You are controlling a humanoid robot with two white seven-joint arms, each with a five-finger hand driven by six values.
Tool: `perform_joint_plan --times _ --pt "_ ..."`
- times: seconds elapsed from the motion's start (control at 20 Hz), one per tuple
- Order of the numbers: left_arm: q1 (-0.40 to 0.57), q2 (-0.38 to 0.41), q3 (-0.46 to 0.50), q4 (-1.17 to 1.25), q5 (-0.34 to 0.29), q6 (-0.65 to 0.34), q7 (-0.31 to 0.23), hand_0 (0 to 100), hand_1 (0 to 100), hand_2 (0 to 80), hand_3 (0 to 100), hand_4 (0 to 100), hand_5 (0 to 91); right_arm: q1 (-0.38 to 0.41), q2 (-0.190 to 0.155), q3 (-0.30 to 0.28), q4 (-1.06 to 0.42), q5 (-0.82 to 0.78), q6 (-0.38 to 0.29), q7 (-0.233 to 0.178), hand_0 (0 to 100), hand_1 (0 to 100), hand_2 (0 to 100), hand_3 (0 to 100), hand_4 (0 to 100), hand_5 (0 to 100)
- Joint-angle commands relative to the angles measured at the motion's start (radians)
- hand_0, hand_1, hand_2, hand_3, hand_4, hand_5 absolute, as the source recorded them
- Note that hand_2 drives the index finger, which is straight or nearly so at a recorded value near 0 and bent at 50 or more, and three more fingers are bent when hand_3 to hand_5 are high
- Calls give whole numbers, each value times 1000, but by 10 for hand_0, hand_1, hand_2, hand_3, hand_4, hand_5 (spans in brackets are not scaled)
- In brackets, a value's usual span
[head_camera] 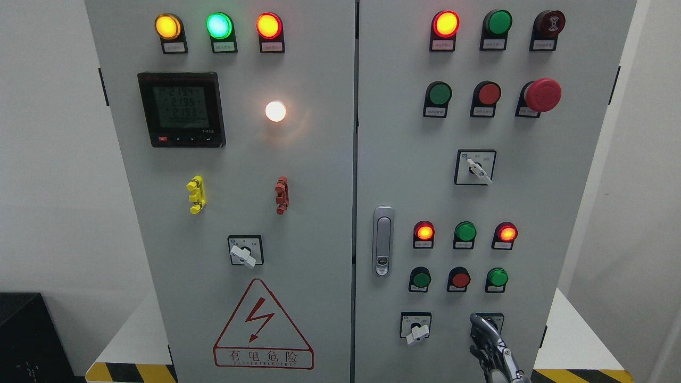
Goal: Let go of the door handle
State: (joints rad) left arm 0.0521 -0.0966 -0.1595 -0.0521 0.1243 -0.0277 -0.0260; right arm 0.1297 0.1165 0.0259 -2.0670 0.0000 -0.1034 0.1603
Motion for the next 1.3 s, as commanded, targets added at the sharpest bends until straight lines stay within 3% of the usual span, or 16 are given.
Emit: perform_joint_plan --times 0.0,0.5,0.7,0.95,1.0,1.2,1.25 --pt "0 0 0 0 0 0 0 0 0 47 105 2 0 7 2 0 -8 21 -2 1 370 66 0 0 0 0" --pt "0 0 0 0 0 0 0 0 0 45 106 2 0 7 3 3 -10 64 -5 -1 368 92 0 0 0 0" --pt "0 0 0 0 0 0 0 0 0 45 105 2 0 -1 3 14 -12 127 -4 -73 386 133 0 0 0 0" --pt "0 0 0 0 0 0 0 0 0 45 106 2 0 -24 3 19 -12 242 -5 -125 455 158 0 13 114 0" --pt "0 0 0 0 0 0 0 0 0 45 106 2 0 -31 3 22 -12 270 -7 -134 471 160 0 77 185 39" --pt "0 0 0 0 0 0 0 0 0 45 106 3 0 -38 3 52 -12 372 -45 -148 508 166 0 370 442 362" --pt "0 0 0 0 0 0 0 0 0 45 106 3 0 -38 3 67 -12 414 -45 -159 508 168 0 375 449 368"
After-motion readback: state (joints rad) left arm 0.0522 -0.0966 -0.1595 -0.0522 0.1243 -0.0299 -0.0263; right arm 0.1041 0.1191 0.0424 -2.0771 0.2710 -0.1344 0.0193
